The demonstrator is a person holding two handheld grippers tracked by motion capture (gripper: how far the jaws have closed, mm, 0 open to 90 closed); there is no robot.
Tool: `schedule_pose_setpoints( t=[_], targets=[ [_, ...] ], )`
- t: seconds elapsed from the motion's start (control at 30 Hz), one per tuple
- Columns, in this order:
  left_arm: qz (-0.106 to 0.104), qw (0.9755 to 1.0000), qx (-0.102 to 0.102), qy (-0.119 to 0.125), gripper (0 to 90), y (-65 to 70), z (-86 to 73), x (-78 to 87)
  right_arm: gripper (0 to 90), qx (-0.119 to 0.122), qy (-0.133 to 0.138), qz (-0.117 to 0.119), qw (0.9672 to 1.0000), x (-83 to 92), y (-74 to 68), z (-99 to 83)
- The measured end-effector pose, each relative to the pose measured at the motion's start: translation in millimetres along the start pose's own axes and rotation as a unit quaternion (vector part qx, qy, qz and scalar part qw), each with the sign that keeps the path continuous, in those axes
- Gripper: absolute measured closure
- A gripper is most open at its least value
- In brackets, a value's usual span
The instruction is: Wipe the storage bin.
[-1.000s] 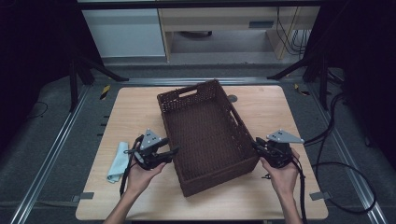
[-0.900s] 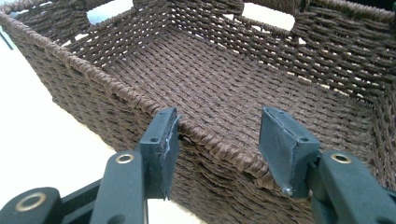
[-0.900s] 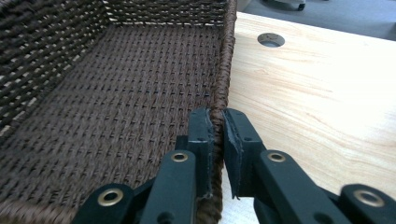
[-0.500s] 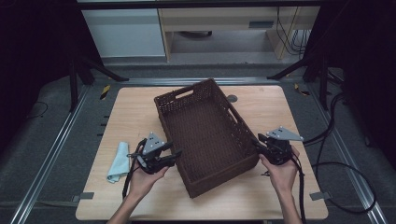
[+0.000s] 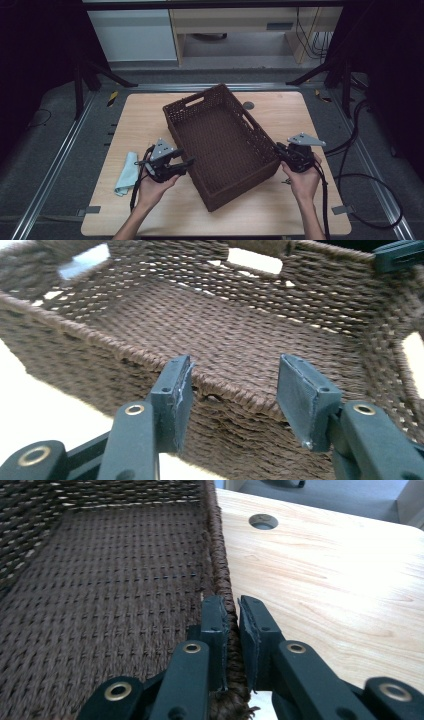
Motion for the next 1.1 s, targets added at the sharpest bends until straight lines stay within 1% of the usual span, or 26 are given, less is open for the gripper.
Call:
schedule_pose_setpoints(
  t=[0.07, 0.13, 0.2, 0.27, 0.3, 0.37, 0.43, 0.47, 0.53, 0.6, 0.73, 0.83, 0.9, 1.0, 1.1],
  targets=[
    [0.001, 1.0, -0.006, 0.0, 48.1, 3.1, -0.5, -1.2, 78.5, -0.002, -0.005, -0.006, 1.0, -3.2, 2.6, 1.4],
    [0.009, 0.9998, -0.015, 0.001, 47.9, 4.7, -0.9, -1.2, 73.9, -0.007, -0.003, -0.012, 0.9999, -3.9, 4.0, 2.3],
    [0.011, 0.9998, -0.015, 0.002, 48.0, 5.4, -1.3, -1.1, 66.1, -0.007, 0.004, -0.013, 0.9999, -1.8, 2.9, 2.8],
    [0.013, 0.9998, -0.015, 0.003, 48.2, 5.9, -1.6, -1.0, 56.8, -0.001, 0.017, -0.022, 0.9996, 4.2, 2.1, 3.9],
    [0.014, 0.9998, -0.015, 0.003, 48.4, 6.3, -1.9, -0.9, 54.3, 0.0, 0.02, -0.024, 0.9995, 6.6, 1.7, 4.2],
    [0.014, 0.9998, -0.015, 0.005, 48.5, 8.0, -2.9, -0.6, 46.5, -0.001, 0.028, -0.023, 0.9993, 12.8, 1.2, 5.5],
    [0.014, 0.9998, -0.015, 0.008, 48.4, 10.5, -3.9, -0.2, 38.5, -0.007, 0.033, -0.015, 0.9993, 17.4, 0.2, 6.2],
    [0.014, 0.9998, -0.015, 0.007, 48.3, 11.7, -4.4, 0.1, 36.5, -0.012, 0.037, -0.012, 0.9992, 20.0, -0.8, 6.7],
    [0.011, 0.9998, -0.014, 0.008, 48.3, 14.9, -5.5, 0.8, 33.4, -0.013, 0.048, -0.013, 0.9987, 26.1, -2.6, 7.5],
    [0.009, 0.9998, -0.017, 0.008, 48.2, 18.1, -6.6, 1.6, 29.8, -0.014, 0.051, -0.013, 0.9985, 31.4, -5.6, 6.5],
    [0.009, 0.9996, -0.025, 0.009, 48.1, 22.1, -7.6, 2.4, 28.2, -0.012, 0.05, -0.022, 0.9984, 42.3, -9.5, 1.4],
    [0.006, 0.9997, -0.024, 0.01, 48.1, 21.6, -7.5, 2.5, 28.9, -0.016, 0.049, -0.031, 0.9982, 49.2, -10.5, -3.3],
    [0.003, 0.9997, -0.023, 0.011, 48.0, 21.4, -7.5, 2.6, 29.5, -0.014, 0.045, -0.036, 0.9982, 50.5, -11.0, -7.2],
    [0.001, 0.9997, -0.021, 0.012, 47.9, 21.1, -7.4, 2.6, 32.3, -0.02, 0.038, -0.025, 0.9988, 47.2, -15.7, -12.8],
    [-0.003, 0.9997, -0.02, 0.011, 47.6, 20.7, -7.2, 2.5, 34.4, -0.027, 0.041, -0.018, 0.9986, 44.0, -19.4, -12.0]
  ],
)
Point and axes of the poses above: each handheld gripper's, and its own axes: x roughly backward along the jaws, z roughly out of its top, y roughly to its right, the point moved 10 cm from there along -x, roughly forward along the jaws, and after that the axes turned 11 degrees about x, right-handed, at the moved point
